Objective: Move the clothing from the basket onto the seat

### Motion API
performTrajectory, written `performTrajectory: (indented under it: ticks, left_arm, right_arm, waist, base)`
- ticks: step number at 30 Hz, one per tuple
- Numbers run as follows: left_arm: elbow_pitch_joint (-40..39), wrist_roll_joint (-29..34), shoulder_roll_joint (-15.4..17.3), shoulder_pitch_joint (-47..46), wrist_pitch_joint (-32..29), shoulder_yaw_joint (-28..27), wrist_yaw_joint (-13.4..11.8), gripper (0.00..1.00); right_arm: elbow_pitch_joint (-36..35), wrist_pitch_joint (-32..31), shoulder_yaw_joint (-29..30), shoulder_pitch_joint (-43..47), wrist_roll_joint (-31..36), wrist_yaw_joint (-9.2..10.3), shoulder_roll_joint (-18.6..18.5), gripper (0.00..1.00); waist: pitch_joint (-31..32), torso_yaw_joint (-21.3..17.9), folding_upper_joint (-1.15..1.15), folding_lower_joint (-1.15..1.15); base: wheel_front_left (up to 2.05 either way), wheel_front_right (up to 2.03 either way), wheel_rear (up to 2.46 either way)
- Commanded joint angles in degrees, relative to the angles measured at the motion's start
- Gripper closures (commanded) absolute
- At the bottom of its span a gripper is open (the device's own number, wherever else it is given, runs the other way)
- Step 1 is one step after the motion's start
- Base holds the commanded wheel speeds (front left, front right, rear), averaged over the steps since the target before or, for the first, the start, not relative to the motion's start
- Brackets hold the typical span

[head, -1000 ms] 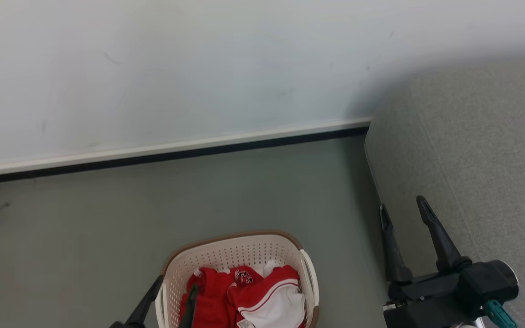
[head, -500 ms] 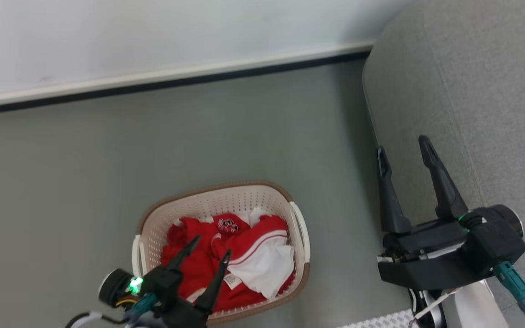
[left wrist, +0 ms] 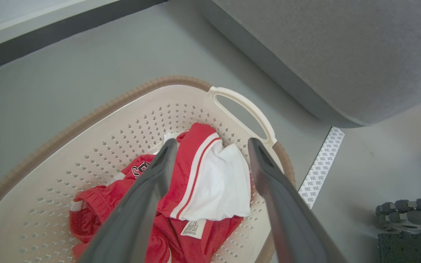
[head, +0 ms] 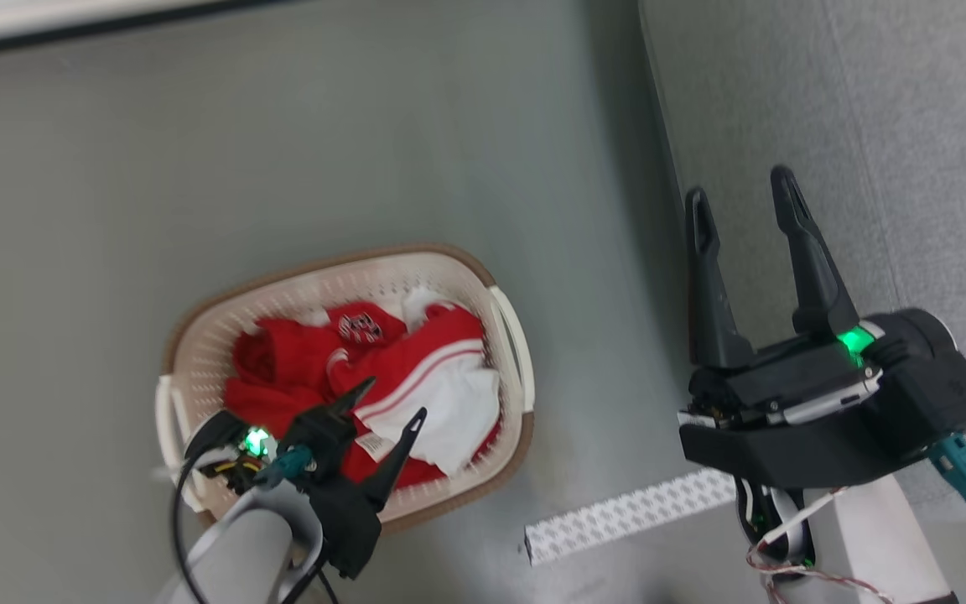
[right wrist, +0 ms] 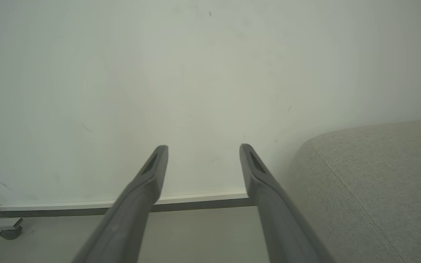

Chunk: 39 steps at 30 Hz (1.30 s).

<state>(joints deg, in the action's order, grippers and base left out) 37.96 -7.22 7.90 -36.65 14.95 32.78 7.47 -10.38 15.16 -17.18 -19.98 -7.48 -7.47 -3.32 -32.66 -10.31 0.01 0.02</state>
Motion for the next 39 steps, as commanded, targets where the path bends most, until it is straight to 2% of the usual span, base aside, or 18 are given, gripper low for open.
performTrajectory:
  ticks: [1,8,16,25,30,39]
  left_arm:
    - [1.3,-0.3,0.5,-1.1,0.2,0.7,0.0,0.00]
    - [8.4,-1.9,1.3,-8.8,0.2,4.7,0.0,0.00]
    - [16.3,-0.7,2.2,-15.9,0.2,8.7,0.0,0.00]
    - [20.7,-2.2,2.5,-20.3,0.2,11.8,0.0,0.00]
    - [28.1,-2.6,2.5,-24.1,-0.1,13.8,0.0,0.00]
    - [33.5,-1.8,3.1,-27.0,0.0,14.6,-3.0,0.00]
  right_arm:
    - [-0.3,0.1,-0.2,-1.2,-0.6,-0.04,0.3,0.00]
    - [-2.1,0.1,-1.1,-4.1,-2.7,-0.04,0.5,0.00]
    - [-5.1,0.1,-1.9,-6.6,-4.7,-0.04,0.5,0.00]
    - [-6.0,0.1,-2.0,-7.6,-7.5,-0.04,0.5,0.00]
    - [-6.8,0.1,-2.5,-7.6,-9.9,-0.04,0.5,0.00]
    - [-7.4,0.1,-1.3,-7.2,-11.8,-0.04,0.5,0.00]
  waist:
    - [-6.0,-3.5,-0.01,-0.02]
    - [-11.0,-5.3,-0.01,-0.02]
    - [-16.0,-7.4,-0.01,-0.02]
    - [-19.8,-9.3,-0.01,-0.02]
    - [-22.8,-11.0,-0.01,-0.02]
    - [-25.0,-12.1,-0.01,-0.02]
  base:
    - [0.00,0.00,0.00]
    - [0.00,0.00,0.00]
    - [0.00,0.00,0.00]
    - [0.00,0.00,0.00]
    - [0.00,0.00,0.00]
    - [0.00,0.00,0.00]
